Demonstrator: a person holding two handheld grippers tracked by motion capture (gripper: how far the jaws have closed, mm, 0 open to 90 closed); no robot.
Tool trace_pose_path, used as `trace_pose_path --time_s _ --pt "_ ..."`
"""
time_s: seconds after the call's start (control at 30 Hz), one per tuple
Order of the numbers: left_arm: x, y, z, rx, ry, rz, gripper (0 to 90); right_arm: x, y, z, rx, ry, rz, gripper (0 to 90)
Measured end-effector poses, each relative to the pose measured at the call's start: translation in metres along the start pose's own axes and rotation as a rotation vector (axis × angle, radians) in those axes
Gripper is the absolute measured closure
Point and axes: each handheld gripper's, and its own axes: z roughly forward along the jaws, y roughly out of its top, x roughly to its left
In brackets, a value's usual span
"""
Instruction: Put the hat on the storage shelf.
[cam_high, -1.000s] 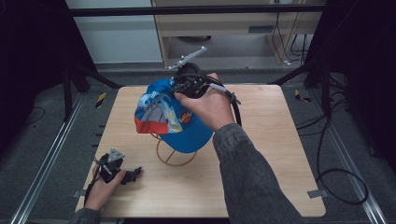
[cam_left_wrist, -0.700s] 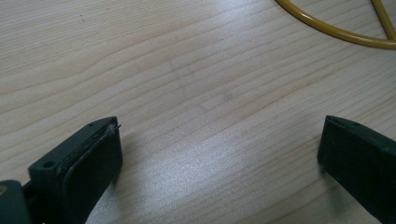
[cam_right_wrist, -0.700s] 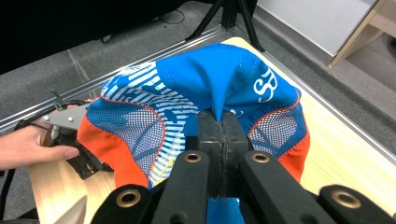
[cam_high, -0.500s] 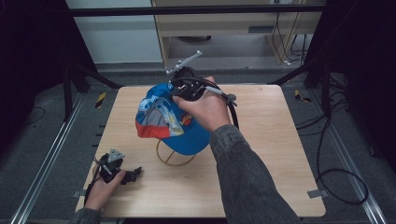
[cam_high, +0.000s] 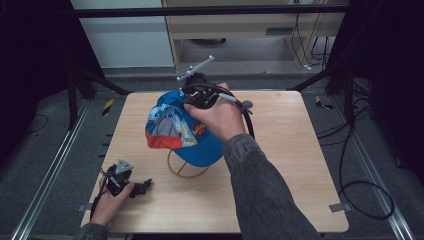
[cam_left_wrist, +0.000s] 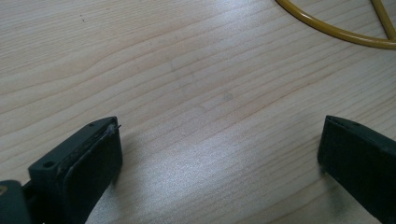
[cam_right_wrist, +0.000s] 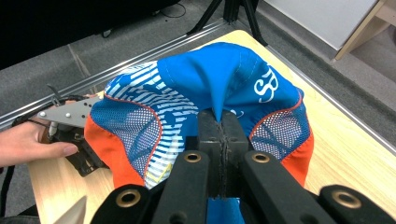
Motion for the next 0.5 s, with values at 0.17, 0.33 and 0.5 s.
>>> trace_pose_path --time_s 0.17,0.33,0.5 --pt "0.0000 0.0000 0.0000 0.000 0.000 0.000 0.0 0.0002 -0.0004 0.0019 0.003 0.001 -0.001 90.0" --pt "0.0000 0.0000 0.0000 0.000 0.000 0.000 0.0 0.0005 -0.0011 0.0028 0.002 -0.004 -0.003 90.0" --pt "0.0000 0.0000 0.0000 0.000 0.000 0.000 0.0 0.0006 -0.0016 0.0028 0.004 -0.005 -0.004 90.0"
